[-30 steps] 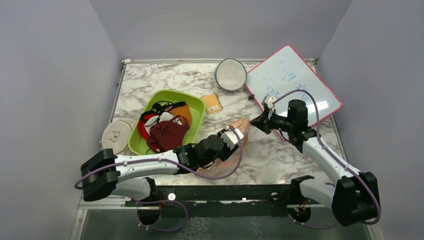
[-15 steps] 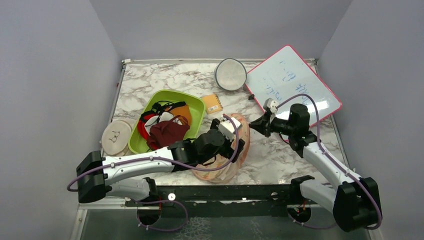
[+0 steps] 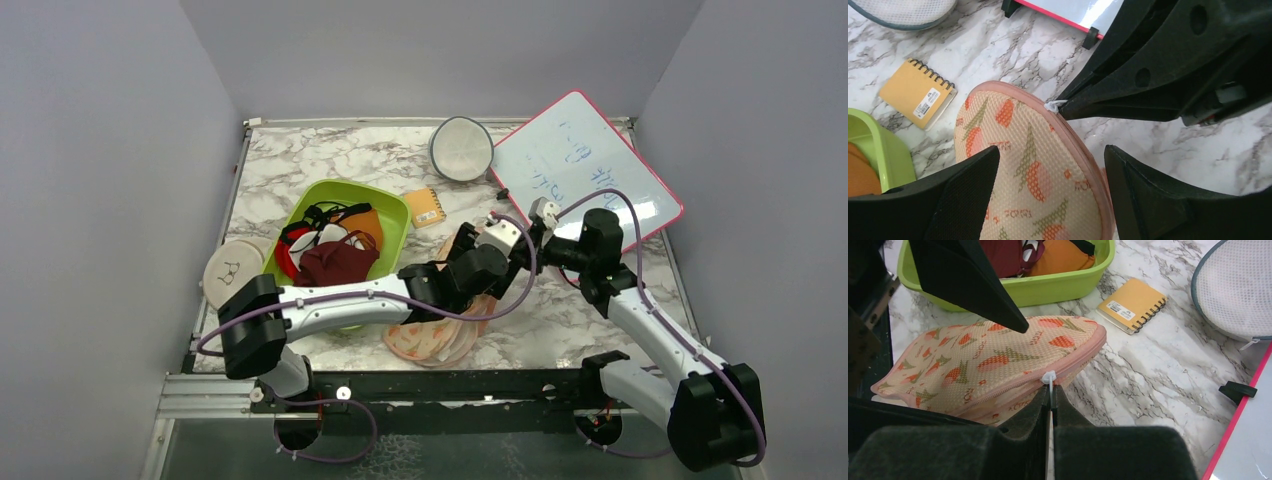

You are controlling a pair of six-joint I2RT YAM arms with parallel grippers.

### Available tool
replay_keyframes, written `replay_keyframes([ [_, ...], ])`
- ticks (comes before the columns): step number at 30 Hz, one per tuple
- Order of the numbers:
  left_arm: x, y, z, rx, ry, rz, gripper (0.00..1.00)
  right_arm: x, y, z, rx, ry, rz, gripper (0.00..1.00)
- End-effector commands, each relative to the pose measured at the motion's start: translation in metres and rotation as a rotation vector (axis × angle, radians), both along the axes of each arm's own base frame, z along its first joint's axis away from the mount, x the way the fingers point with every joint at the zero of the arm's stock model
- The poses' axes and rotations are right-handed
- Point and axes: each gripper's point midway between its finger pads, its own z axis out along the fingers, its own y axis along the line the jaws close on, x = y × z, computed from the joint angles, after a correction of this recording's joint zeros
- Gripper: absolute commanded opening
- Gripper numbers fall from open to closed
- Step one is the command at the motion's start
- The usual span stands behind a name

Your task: Unzip the laundry bag and remove the bra

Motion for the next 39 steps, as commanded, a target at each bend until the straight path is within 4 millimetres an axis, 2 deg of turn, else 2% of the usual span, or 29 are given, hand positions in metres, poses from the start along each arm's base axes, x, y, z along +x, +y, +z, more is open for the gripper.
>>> replay_keyframes([
  [1,0.016,0.002,0.002,0.07,-0.071,0.069,0.69,-0.003,0.001,0.008,0.018,-0.02,0.013,0.01],
  [3,0.02,0.0,-0.002,0.093,-0.083,0.075,0.65,-0.003,0.0,0.006,0.013,-0.017,0.006,0.01],
  [7,0.024,0.001,-0.006,0.157,-0.109,0.07,0.45,0.0,-0.001,0.001,0.002,-0.005,-0.011,0.01],
  [17,0.02,0.01,0.021,0.298,-0.298,-0.148,0.02,0.016,-0.003,-0.013,0.01,0.019,-0.073,0.01],
  [28,-0.002,0.003,0.077,0.221,-0.524,-0.394,0.0,0.038,0.001,-0.023,0.012,0.005,-0.065,0.01],
  [39,-0.019,0.003,0.102,0.254,-0.675,-0.561,0.0,0.051,0.003,-0.034,-0.027,-0.018,0.007,0.01],
])
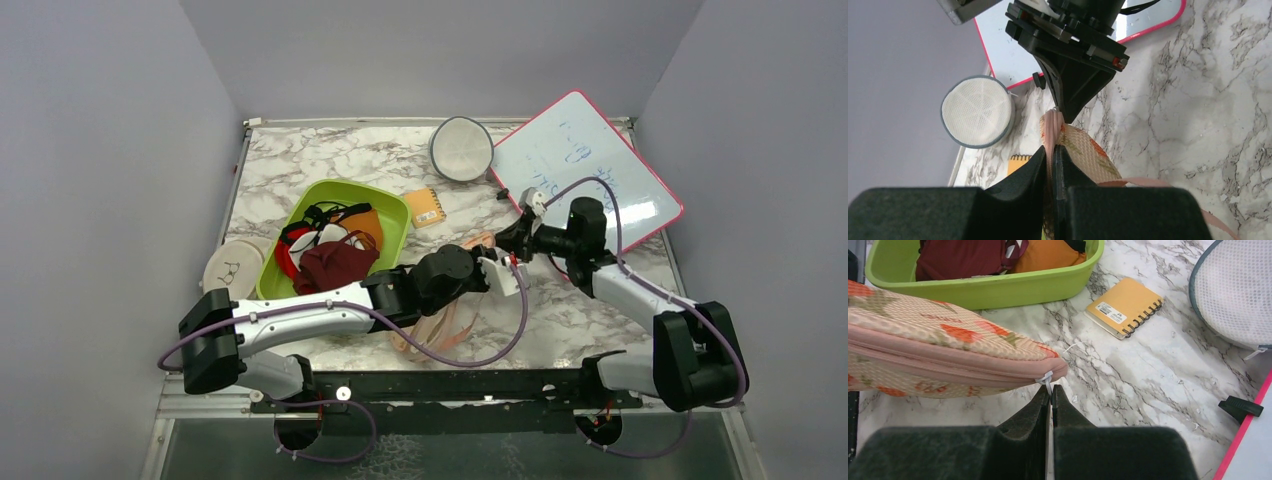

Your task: Unzip the laundry bag and remove the bra

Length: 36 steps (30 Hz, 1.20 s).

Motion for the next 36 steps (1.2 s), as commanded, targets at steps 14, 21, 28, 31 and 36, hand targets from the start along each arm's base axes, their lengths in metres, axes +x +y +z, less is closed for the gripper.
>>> replay_keyframes([
  [14,-0.021,0.003,0.072,-0.181,-0.137,-0.145,0.0,0.022,0.003,-0.019,-0.046,-0.154,0.243,0.01],
  [21,-0.015,-0.007,0.074,-0.262,-0.098,-0.095,0.0,0.012,0.014,-0.016,-0.003,-0.104,0.298,0.01],
  [28,-0.001,-0.006,0.059,-0.26,-0.03,0.022,0.0,0.028,0.005,-0.012,-0.083,-0.162,0.087,0.09],
  [31,-0.001,-0.006,0.04,-0.22,0.01,0.07,0.0,0.043,-0.02,-0.005,-0.154,-0.137,-0.128,0.15],
  [36,-0.002,-0.004,0.02,-0.186,0.047,0.124,0.0,0.057,-0.074,0.022,-0.176,-0.099,-0.535,0.66],
])
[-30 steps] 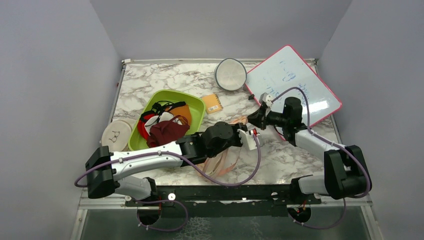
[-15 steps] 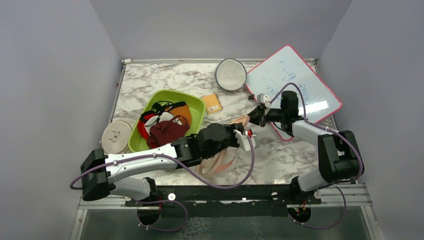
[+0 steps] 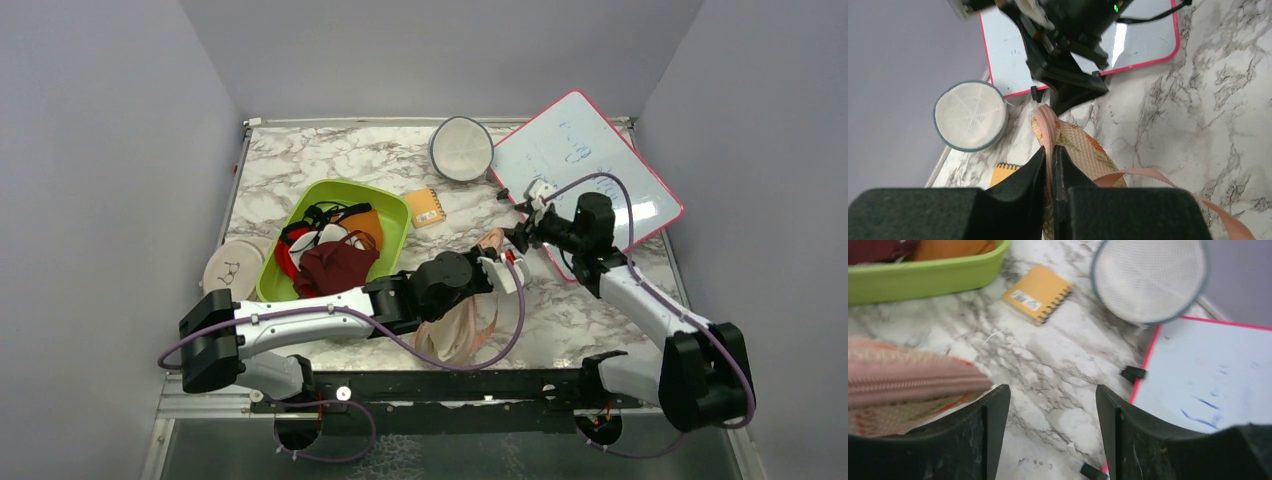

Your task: Unzip the laundry bag and remove the bra

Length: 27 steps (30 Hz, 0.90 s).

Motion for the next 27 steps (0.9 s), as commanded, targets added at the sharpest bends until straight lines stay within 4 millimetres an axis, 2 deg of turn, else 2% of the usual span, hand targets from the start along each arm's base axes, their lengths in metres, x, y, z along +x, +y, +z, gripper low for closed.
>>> replay_keyframes([
  [1,0.005,0.004,-0.001,-0.018,0.037,0.099,0.0,0.026,-0.064,0.027,0.018,0.002,-0.496,0.7],
  [4,0.01,0.003,-0.01,0.018,0.064,0.164,0.0,0.031,-0.098,0.063,0.139,-0.01,-0.754,0.74],
  [8,0.017,-0.011,-0.031,0.049,0.148,0.264,0.0,0.029,-0.136,0.116,0.268,0.001,-1.019,0.79],
  [11,0.019,-0.028,-0.046,0.02,0.218,0.305,0.0,0.016,-0.161,0.145,0.352,0.044,-1.198,0.8],
  [14,0.019,-0.045,-0.053,-0.036,0.283,0.324,0.0,-0.002,-0.173,0.185,0.421,0.029,-1.261,0.84],
  [15,0.019,-0.053,-0.063,-0.029,0.303,0.324,0.01,-0.01,-0.177,0.203,0.462,0.012,-1.27,0.87],
  [16,0.018,-0.059,-0.069,-0.027,0.319,0.321,0.07,-0.018,-0.179,0.222,0.5,-0.008,-1.265,0.89],
  [17,0.019,-0.067,-0.066,-0.044,0.332,0.316,0.15,-0.027,-0.179,0.236,0.529,-0.023,-1.249,0.91],
  [19,0.017,-0.074,-0.064,-0.073,0.355,0.315,0.39,-0.045,-0.176,0.265,0.588,-0.064,-1.19,0.93],
  [21,0.015,-0.071,-0.058,-0.123,0.373,0.32,0.54,-0.062,-0.166,0.288,0.623,-0.107,-1.092,0.94],
  [22,0.013,-0.066,-0.058,-0.144,0.384,0.319,0.67,-0.071,-0.161,0.297,0.623,-0.133,-1.036,0.94],
  [23,0.009,-0.061,-0.056,-0.17,0.397,0.311,0.79,-0.078,-0.155,0.304,0.622,-0.154,-0.982,0.94],
  [24,0.005,-0.055,-0.055,-0.19,0.411,0.296,0.86,-0.082,-0.149,0.307,0.613,-0.171,-0.939,0.94],
  [26,-0.008,-0.045,-0.056,-0.2,0.456,0.261,0.97,-0.085,-0.143,0.307,0.6,-0.183,-0.893,0.94],
  [27,-0.017,-0.04,-0.061,-0.192,0.491,0.233,0.99,-0.084,-0.141,0.305,0.598,-0.176,-0.885,0.94],
])
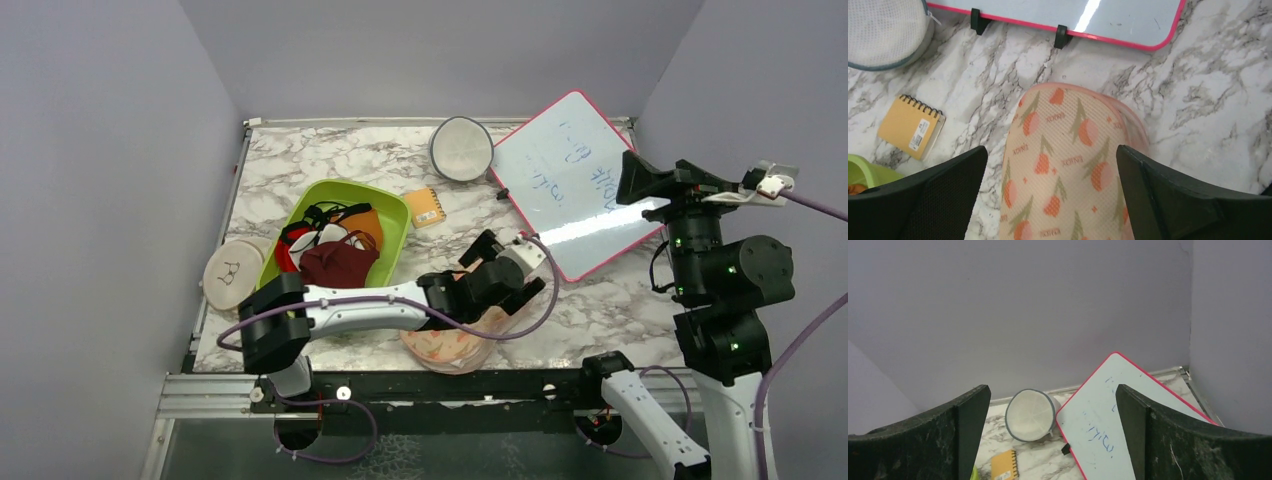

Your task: Unzip the laundry bag and remove the bra

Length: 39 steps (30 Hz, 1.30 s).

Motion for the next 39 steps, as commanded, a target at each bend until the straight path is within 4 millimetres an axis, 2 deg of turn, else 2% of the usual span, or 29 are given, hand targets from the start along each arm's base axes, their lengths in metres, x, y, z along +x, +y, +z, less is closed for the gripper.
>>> replay_keyframes([
  [1,-0.034,0.014,0.022,-0.161,0.108,-0.067,0.99,0.005,0.025,-0.022,-0.074,0.059,0.13,0.94],
  [4,-0.065,0.038,0.003,-0.143,0.173,-0.082,0.99,0.01,0.043,-0.034,-0.076,0.086,0.221,0.95],
  [5,-0.076,0.045,-0.003,-0.14,0.191,-0.076,0.98,0.012,0.049,-0.038,-0.081,0.092,0.253,0.98],
  [8,-0.104,0.059,-0.018,-0.141,0.239,-0.044,0.95,0.017,0.07,-0.05,-0.11,0.106,0.365,1.0],
  [10,-0.117,0.065,-0.027,-0.118,0.253,-0.021,0.95,0.023,0.075,-0.061,-0.118,0.127,0.389,1.0],
  [13,-0.125,0.068,-0.04,-0.058,0.247,0.003,0.95,0.033,0.072,-0.076,-0.086,0.182,0.357,1.0],
  [15,-0.127,0.063,-0.045,-0.003,0.232,0.004,0.92,0.039,0.069,-0.084,-0.077,0.216,0.333,1.0],
  [17,-0.124,0.058,-0.049,0.067,0.196,0.002,0.84,0.043,0.064,-0.091,-0.063,0.245,0.299,1.0],
  [20,-0.115,0.049,-0.05,0.165,0.109,0.012,0.57,0.039,0.061,-0.093,-0.09,0.231,0.289,1.0],
  [23,-0.103,0.047,-0.06,0.267,0.031,0.056,0.44,0.033,0.061,-0.094,-0.115,0.178,0.302,1.0],
  [27,-0.098,0.041,-0.07,0.351,-0.01,0.062,0.36,0.029,0.059,-0.093,-0.119,0.153,0.294,1.0],
  [33,-0.096,0.042,-0.086,0.404,-0.026,0.085,0.34,0.029,0.065,-0.092,-0.123,0.146,0.32,1.0],
  [39,-0.093,0.044,-0.098,0.431,-0.031,0.112,0.18,0.031,0.067,-0.097,-0.126,0.142,0.324,1.0],
])
